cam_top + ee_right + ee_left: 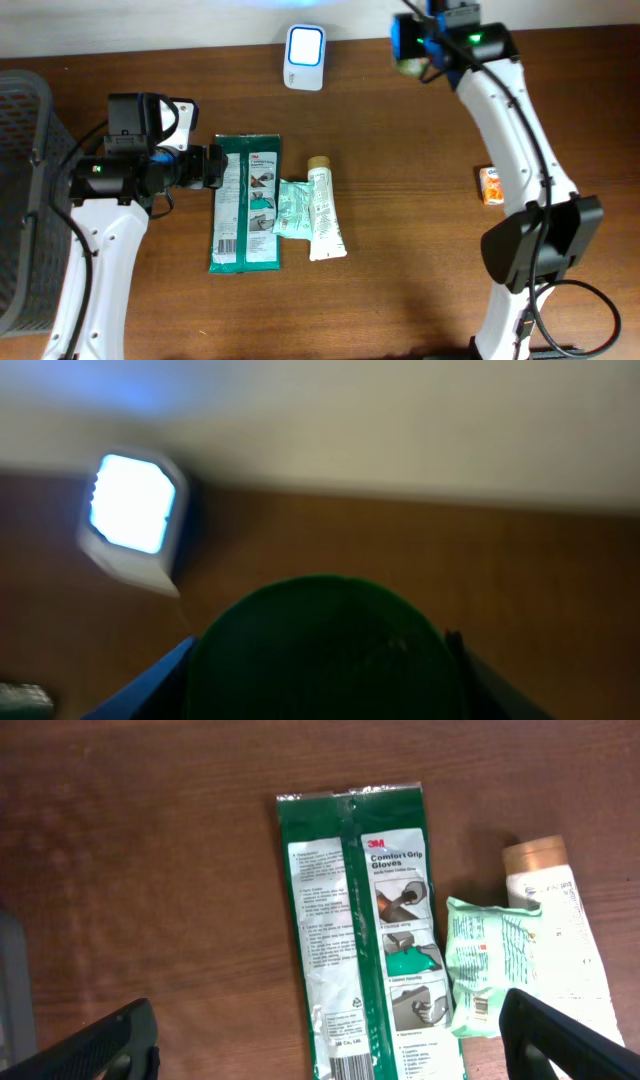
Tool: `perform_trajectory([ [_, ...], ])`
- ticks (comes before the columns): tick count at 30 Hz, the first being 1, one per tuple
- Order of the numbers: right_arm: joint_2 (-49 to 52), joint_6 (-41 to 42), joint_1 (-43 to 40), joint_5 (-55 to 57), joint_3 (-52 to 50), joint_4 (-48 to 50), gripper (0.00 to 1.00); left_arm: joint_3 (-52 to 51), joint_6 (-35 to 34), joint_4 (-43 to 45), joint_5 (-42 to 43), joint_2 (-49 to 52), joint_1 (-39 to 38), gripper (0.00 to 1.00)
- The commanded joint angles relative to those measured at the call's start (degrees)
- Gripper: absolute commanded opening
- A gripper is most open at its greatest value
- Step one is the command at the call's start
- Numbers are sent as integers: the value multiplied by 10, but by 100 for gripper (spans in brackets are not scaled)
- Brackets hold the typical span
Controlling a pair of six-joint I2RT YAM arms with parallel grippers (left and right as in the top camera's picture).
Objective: Scan the item barcode
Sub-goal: 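Set the jar down on the right side beside the Kleenex pack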
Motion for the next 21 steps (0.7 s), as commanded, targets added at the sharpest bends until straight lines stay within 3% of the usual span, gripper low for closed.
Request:
perform_trajectory([
  [1, 6, 1, -37, -1, -11, -64, 55, 2, 11, 1, 0, 0, 2, 99],
  [11, 11, -10, -140, 3, -198, -55, 56, 2, 11, 1, 0, 0, 2, 99],
  [21, 12, -36, -155, 3, -220, 2, 64, 2, 11, 1, 0, 0, 2, 99],
])
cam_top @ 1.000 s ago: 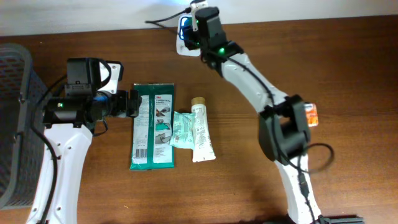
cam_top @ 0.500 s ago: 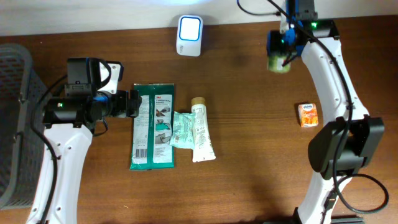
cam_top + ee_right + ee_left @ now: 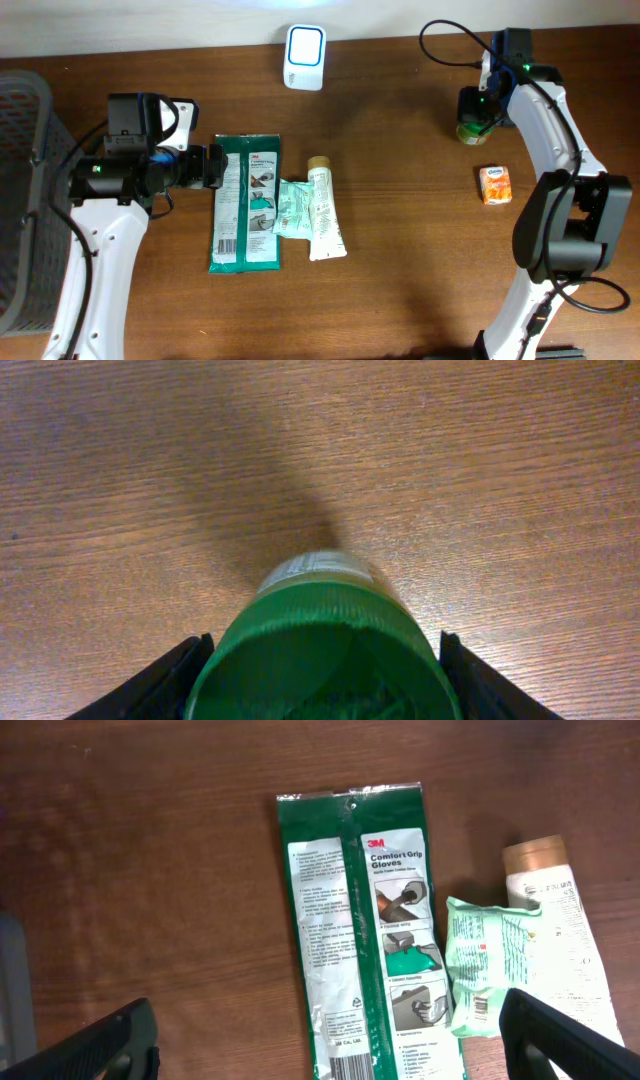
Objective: Scan the item barcode
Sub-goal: 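Set the jar down on the right side beside the Kleenex pack, then reach the right gripper to the white tube and grasp it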
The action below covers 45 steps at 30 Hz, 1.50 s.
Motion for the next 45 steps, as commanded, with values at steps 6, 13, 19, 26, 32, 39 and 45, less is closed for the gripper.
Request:
perform_trajectory([
  [6, 0, -8, -1, 3, -21, -9, 67, 2, 12, 1, 0, 0, 2, 99],
  [13, -5, -7, -1, 3, -16, -42, 98, 2, 11, 1, 0, 0, 2, 99],
  [19, -114, 0, 11, -209, 119, -162, 98, 2, 12, 1, 0, 0, 2, 99],
  [26, -129, 16, 69, -346, 86, -256, 95, 2, 11, 1, 0, 0, 2, 99],
  [32, -128, 34, 213, -335, -81, -201, 78, 2, 11, 1, 0, 0, 2, 99],
  [39, -128, 256, 314, -314, -286, 46, 70, 2, 11, 1, 0, 0, 2, 99],
  [45, -75, 412, 392, -307, -348, 189, 58, 2, 11, 1, 0, 0, 2, 99],
])
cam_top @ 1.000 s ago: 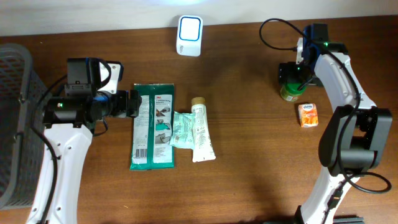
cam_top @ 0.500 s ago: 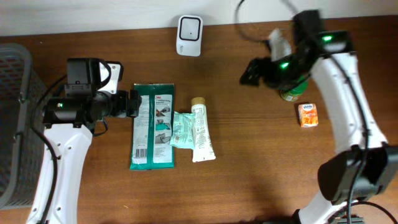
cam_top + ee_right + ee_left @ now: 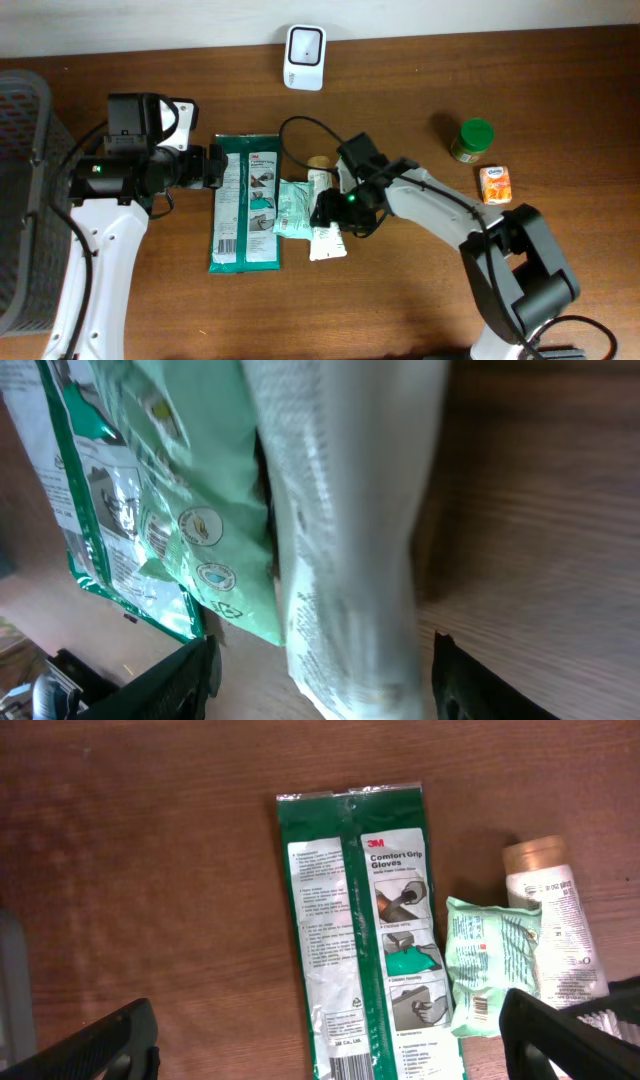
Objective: Scan the item barcode
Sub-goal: 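Reach the right gripper to the white tube and grasp it, then lift the white tube and hold it up to the scanner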
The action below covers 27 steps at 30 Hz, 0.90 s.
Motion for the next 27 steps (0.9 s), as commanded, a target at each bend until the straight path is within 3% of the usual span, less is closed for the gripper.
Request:
perform_trajectory([
  [1, 51, 93, 31, 3, -8, 28, 57, 2, 12, 1, 0, 0, 2, 99],
  [4, 75, 125, 20, 3, -8, 37, 43, 2, 11, 1, 0, 0, 2, 99],
  [5, 75, 124, 6, 0, -8, 37, 31, 2, 11, 1, 0, 0, 2, 99],
  [10, 73, 68, -18, -30, -4, 31, 29, 2, 11, 1, 0, 0, 2, 99],
  [12, 72, 30, -26, -41, -2, 20, 7, 2, 11, 1, 0, 0, 2, 99],
  [13, 70, 7, -32, -44, 2, 7, 4, 2, 11, 1, 0, 0, 2, 99],
  [21, -53, -462, -101, -45, 122, -247, 4, 2, 12, 1, 0, 0, 2, 99],
  [23, -59, -506, -101, -47, 145, -289, 4, 2, 11, 1, 0, 0, 2, 99],
  [27, -46, -509, -101, 3, 143, -289, 4, 2, 11, 1, 0, 0, 2, 99],
])
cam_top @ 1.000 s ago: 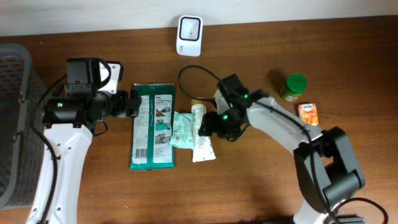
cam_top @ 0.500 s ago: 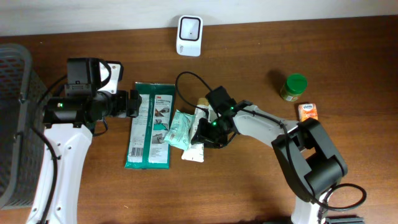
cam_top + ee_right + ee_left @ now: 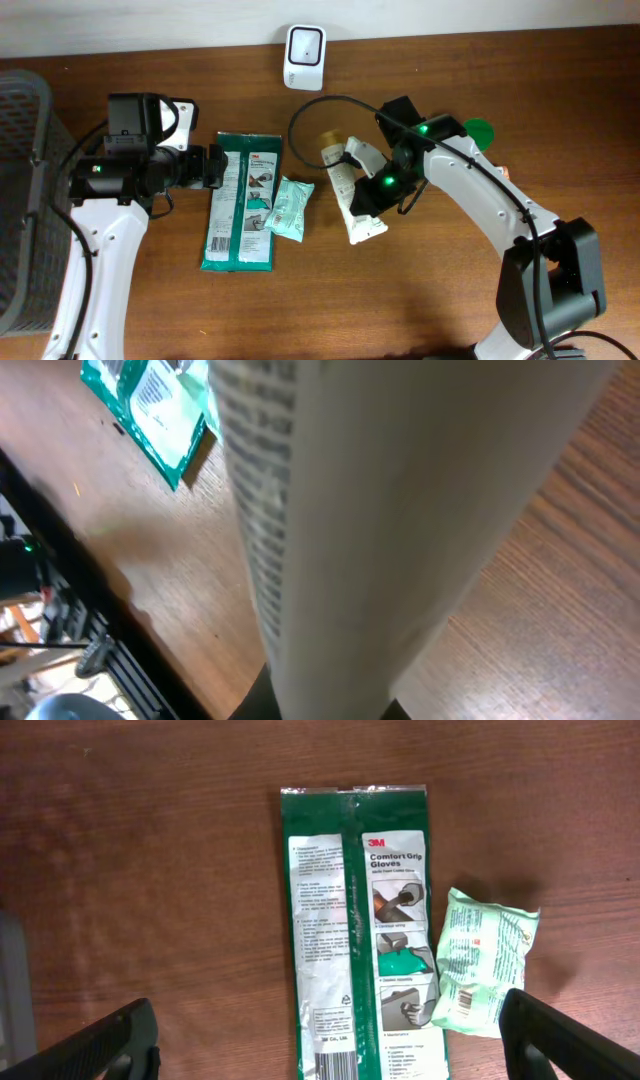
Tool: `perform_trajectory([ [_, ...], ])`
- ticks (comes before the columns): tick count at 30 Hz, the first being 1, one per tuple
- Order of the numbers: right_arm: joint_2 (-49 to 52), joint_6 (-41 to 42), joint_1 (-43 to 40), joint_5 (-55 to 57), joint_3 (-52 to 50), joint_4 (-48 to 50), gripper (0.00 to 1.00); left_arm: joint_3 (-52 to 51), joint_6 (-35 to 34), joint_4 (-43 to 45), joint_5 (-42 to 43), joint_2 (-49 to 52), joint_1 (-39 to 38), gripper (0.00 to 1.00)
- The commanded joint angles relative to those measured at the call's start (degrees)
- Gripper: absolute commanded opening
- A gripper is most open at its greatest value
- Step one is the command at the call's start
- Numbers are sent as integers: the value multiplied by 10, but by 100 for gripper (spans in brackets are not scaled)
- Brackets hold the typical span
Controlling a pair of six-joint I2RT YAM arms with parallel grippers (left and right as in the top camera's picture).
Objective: Scan the item barcode
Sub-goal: 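Lift the white tube and hold it up to the scanner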
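A white tube (image 3: 344, 172) with a tan cap hangs tilted over the table's middle, and my right gripper (image 3: 380, 186) is shut on it. That tube (image 3: 400, 510) fills the right wrist view, hiding the jaws. The white scanner (image 3: 304, 45) stands at the back edge, its window facing up. My left gripper (image 3: 205, 167) is open, hovering at the left end of a green glove packet (image 3: 355, 920). Its two fingertips (image 3: 100, 1045) show at the bottom corners of the left wrist view, with nothing between them.
A mint-green sachet (image 3: 288, 208) lies against the glove packet's right side. A green-lidded jar (image 3: 478, 130) stands at the back right, partly behind my right arm. A grey wire basket (image 3: 20, 200) lines the table's left edge.
The tube lay beside the mint sachet with my right gripper at it. Now it is held off the table, further right. The sachet and glove packet have shifted slightly. Left arm unchanged.
My right gripper first held the green-lidded jar up near the scanner. Then the jar was down at the back right with the gripper still around it. Later the jar stood alone and the gripper was at the tube, which it now holds up.
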Motion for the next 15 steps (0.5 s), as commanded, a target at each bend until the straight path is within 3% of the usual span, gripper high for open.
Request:
perform_trajectory([
  [1, 13, -13, 3, 59, 11, 1, 4, 2, 11, 1, 0, 0, 2, 99],
  [5, 68, 1, 3, 109, 8, -3, 4, 2, 11, 1, 0, 0, 2, 99],
  [8, 99, 51, -3, 149, 8, 9, 13, 2, 11, 1, 1, 0, 2, 99],
  [10, 99, 77, -6, 150, 8, 20, 36, 2, 11, 1, 0, 0, 2, 99],
  [12, 100, 80, -7, 149, 8, 29, 51, 2, 11, 1, 0, 0, 2, 99],
  [15, 119, 81, -7, 120, 8, 59, 59, 2, 11, 1, 0, 0, 2, 99],
])
